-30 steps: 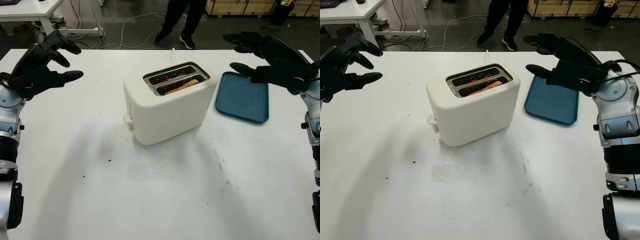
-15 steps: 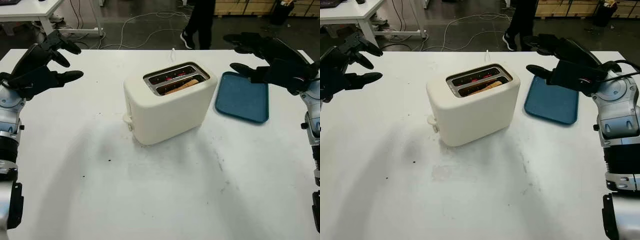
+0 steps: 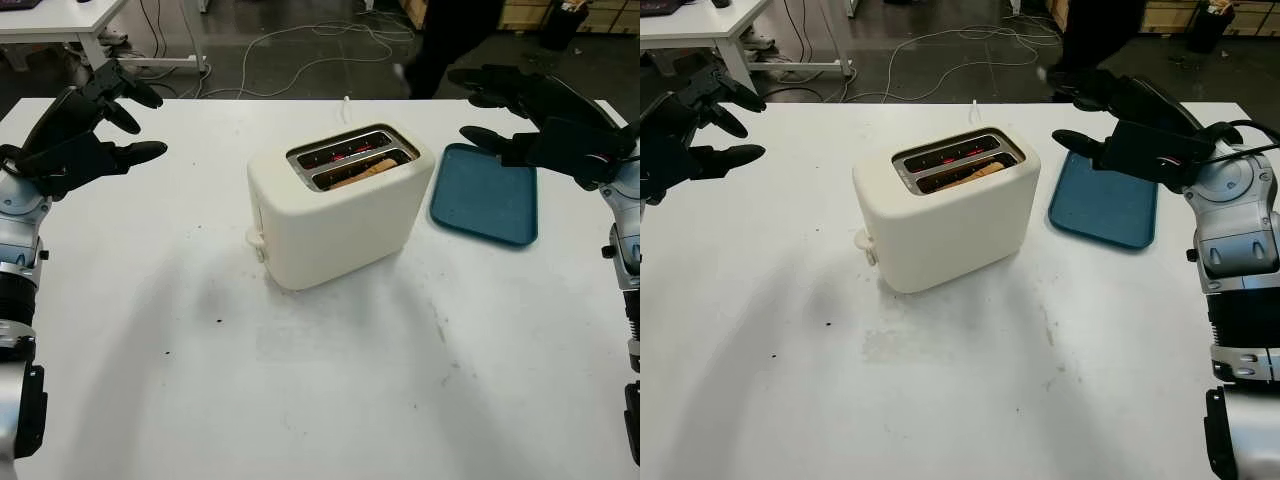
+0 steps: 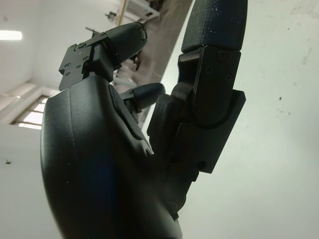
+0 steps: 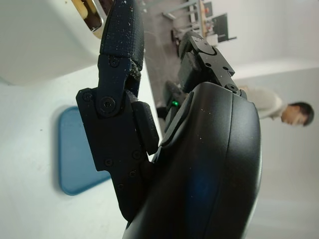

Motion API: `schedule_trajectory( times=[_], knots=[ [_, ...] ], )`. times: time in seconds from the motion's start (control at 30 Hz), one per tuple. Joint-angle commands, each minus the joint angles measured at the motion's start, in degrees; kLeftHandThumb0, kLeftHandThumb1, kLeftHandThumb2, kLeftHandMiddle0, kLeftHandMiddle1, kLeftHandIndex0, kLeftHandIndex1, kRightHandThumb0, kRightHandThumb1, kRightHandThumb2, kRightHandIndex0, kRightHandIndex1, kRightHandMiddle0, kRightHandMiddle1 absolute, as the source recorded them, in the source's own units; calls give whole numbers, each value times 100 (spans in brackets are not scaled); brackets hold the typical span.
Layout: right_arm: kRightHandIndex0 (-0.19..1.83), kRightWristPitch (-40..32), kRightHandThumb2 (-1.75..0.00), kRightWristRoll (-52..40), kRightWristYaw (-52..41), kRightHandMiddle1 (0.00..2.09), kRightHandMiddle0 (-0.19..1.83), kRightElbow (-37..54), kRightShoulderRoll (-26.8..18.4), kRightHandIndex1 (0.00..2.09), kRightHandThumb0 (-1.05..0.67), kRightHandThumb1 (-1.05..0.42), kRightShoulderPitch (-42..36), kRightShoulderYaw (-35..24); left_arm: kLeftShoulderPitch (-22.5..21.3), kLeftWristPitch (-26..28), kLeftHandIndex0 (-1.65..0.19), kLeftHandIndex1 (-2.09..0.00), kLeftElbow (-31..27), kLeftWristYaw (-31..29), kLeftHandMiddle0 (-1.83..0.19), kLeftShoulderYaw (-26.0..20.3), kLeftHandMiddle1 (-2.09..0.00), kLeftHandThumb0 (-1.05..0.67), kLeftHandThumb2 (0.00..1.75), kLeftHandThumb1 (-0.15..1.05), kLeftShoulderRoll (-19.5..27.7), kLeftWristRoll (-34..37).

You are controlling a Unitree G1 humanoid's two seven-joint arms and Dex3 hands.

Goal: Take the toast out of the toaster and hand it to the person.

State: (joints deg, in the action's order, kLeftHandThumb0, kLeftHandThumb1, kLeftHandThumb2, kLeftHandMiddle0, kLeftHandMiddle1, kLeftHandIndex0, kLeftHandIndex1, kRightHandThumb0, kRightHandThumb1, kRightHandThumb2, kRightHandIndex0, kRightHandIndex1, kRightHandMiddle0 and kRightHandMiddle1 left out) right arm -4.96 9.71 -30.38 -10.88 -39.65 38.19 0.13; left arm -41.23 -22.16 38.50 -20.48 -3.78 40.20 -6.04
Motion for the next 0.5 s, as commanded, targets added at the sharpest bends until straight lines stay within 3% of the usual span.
schedule_trajectory(
  times=[0.0,0.47],
  knots=[
    [1,-21,-53,-9,59,1,32,115,-11,64,-84,-92,25,-52,7,-35,0,-142,-18,75,0,-8,-170,-105,27,92,-25,-39],
    [3,49,-53,-48,81,0,32,84,6,61,-83,-92,1,-96,24,-44,0,-141,-21,34,0,-43,-171,-105,27,92,-49,46]
  ],
)
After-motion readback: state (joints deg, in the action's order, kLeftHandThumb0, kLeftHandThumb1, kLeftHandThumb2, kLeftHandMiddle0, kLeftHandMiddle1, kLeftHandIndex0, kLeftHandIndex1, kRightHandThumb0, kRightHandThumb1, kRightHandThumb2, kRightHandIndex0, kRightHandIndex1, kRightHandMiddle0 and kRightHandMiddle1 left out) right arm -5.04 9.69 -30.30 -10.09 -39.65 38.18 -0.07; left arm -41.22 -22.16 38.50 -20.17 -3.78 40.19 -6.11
